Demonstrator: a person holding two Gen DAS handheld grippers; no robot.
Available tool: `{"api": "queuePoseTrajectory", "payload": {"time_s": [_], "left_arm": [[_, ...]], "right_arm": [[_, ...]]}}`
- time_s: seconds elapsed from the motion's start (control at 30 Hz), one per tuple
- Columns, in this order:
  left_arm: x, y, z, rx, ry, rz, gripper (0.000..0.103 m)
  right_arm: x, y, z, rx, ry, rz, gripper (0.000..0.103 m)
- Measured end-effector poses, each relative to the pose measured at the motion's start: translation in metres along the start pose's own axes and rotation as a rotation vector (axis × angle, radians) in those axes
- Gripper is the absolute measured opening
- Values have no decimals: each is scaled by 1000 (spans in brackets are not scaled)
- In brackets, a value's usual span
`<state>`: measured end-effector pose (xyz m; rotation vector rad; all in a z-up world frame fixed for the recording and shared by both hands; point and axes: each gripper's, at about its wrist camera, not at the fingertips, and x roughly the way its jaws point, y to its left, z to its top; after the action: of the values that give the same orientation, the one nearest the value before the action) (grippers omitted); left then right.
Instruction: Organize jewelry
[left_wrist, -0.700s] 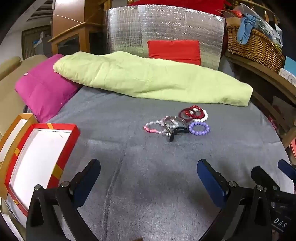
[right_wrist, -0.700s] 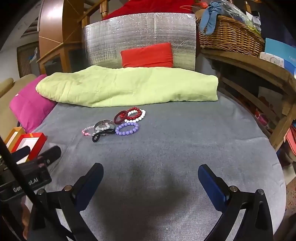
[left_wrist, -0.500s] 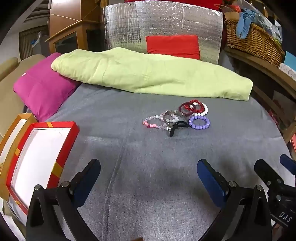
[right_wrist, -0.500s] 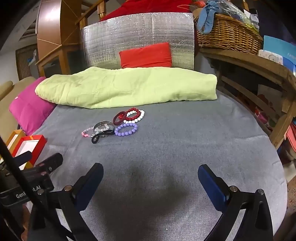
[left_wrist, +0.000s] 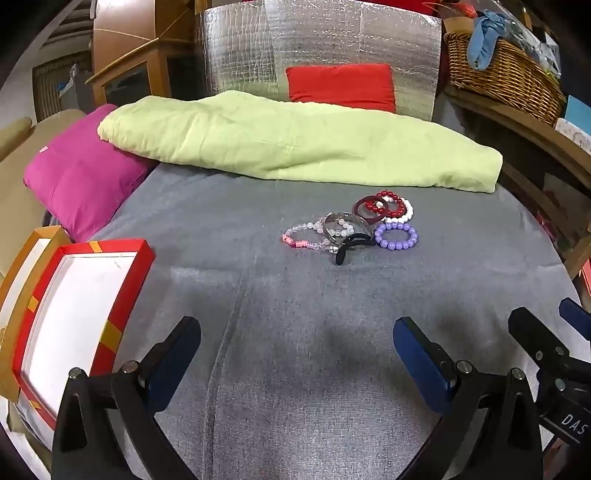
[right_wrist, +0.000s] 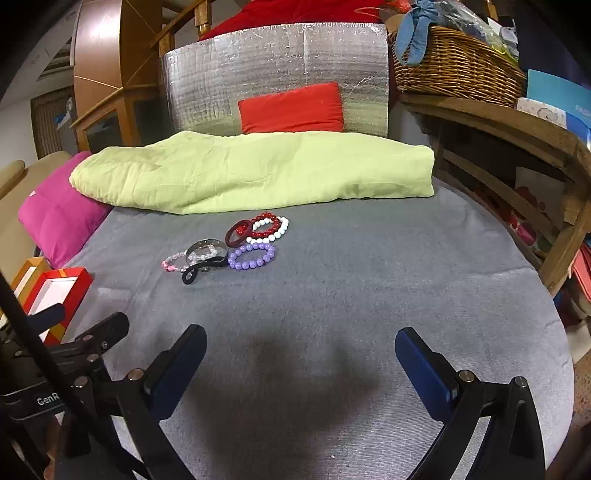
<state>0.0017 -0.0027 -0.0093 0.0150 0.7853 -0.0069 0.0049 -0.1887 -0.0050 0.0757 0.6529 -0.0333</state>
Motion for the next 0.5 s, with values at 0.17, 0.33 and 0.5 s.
{"api": "queuePoseTrajectory", "payload": {"time_s": [0.17, 0.33, 0.5], "left_arm": [[1, 1, 0, -10, 6, -1, 103], [4, 3, -1, -35, 27, -23, 103], [5, 2, -2, -33, 29, -18, 103]], "right_arm": [[0, -1, 1, 6, 4, 1, 103], [0, -1, 1, 6, 4, -1, 103], [2, -1, 1, 9, 9, 3, 103]]}}
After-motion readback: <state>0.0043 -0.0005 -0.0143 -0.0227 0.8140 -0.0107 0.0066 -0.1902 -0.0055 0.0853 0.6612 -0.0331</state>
